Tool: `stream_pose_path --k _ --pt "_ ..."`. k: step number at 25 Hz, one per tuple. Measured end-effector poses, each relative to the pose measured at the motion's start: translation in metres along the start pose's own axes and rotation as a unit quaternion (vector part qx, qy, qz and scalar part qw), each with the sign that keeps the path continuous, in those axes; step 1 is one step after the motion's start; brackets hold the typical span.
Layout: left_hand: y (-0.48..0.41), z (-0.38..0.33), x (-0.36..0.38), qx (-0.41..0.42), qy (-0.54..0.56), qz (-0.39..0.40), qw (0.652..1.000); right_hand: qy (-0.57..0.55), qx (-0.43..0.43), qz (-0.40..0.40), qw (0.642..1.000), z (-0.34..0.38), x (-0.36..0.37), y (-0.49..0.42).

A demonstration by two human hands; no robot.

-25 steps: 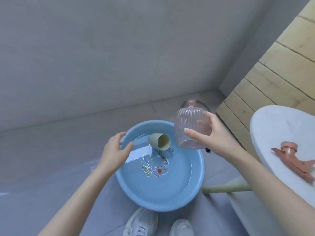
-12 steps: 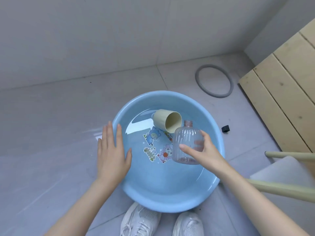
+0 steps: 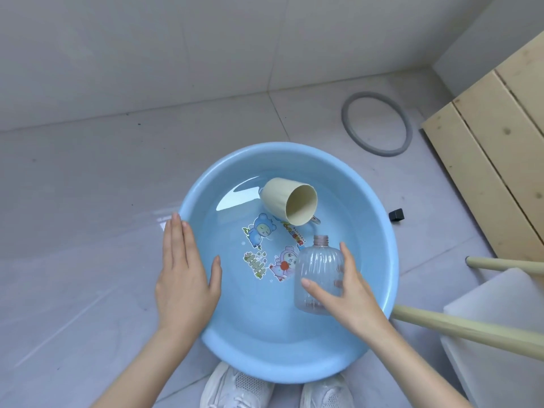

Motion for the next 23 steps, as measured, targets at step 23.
stream_pose_path --k 23 --pt "0.001 0.001 -0.005 -0.120 -0.026 -0.005 0.992 0.077 0.045 -0.030 0.996 -0.009 0.025 -0.020"
Point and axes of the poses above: each hand's wrist, its own y-axis away from the middle knuckle, its own x-axis out of the palm, z = x × y, the point moved 9 cm from there along -y, towards the middle knuckle, and after that the axes turned 1 degree about x, right-handed, at the moved point
